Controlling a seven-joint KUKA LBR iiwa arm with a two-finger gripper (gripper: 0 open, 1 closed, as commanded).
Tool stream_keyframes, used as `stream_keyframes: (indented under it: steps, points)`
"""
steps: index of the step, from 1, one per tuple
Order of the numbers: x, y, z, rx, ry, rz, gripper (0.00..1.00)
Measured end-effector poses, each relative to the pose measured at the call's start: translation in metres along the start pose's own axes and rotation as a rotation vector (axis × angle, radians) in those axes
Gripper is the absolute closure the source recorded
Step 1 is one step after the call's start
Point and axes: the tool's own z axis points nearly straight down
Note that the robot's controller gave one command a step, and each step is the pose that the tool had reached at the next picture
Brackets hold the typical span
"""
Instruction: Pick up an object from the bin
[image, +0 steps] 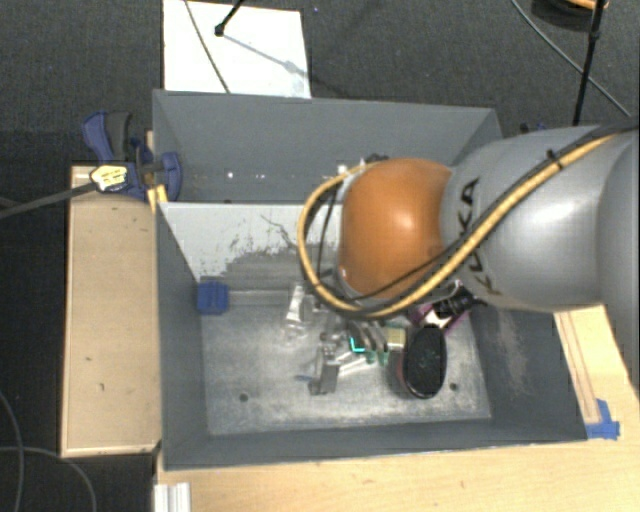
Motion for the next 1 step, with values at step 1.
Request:
stream_keyframes:
  steps: [1]
  points:
    - [-0.0248,-0.0518,0.0480,0.003,-0.004,-0.009,0.00]
